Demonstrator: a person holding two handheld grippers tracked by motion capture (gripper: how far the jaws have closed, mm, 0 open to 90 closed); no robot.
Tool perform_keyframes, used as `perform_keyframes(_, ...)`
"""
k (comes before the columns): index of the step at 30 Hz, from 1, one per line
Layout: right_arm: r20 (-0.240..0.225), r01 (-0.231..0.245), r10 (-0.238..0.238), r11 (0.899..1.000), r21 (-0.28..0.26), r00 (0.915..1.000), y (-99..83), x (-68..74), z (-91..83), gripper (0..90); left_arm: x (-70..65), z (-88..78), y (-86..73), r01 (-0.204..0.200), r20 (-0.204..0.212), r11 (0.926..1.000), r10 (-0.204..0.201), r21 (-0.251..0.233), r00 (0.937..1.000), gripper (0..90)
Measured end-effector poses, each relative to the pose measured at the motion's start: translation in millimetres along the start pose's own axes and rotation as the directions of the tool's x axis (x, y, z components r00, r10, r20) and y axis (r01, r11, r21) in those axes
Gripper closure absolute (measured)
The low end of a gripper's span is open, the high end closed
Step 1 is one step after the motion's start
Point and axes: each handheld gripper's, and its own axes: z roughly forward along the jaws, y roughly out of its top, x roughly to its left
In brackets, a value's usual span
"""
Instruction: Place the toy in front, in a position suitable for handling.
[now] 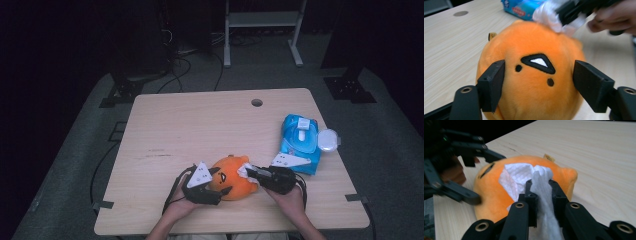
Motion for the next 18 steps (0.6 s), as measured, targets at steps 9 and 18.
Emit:
perform_keyframes(9,0.014,0.079,-0.079,0.997,0.009,0.9968,8.1,17.2,0.3,79.1,3.5,5.8,-2.3,0.024,-0.025,0.9986,-0.023,0.046,0.9994,29.0)
perform_keyframes(18,0.025,0.120,-0.120,0.993,0.014,0.9925,8.4,13.7,-0.5,78.8,6.1,3.8,-3.6,0.059,-0.015,0.9977,-0.059,0.033,0.9981,18.5)
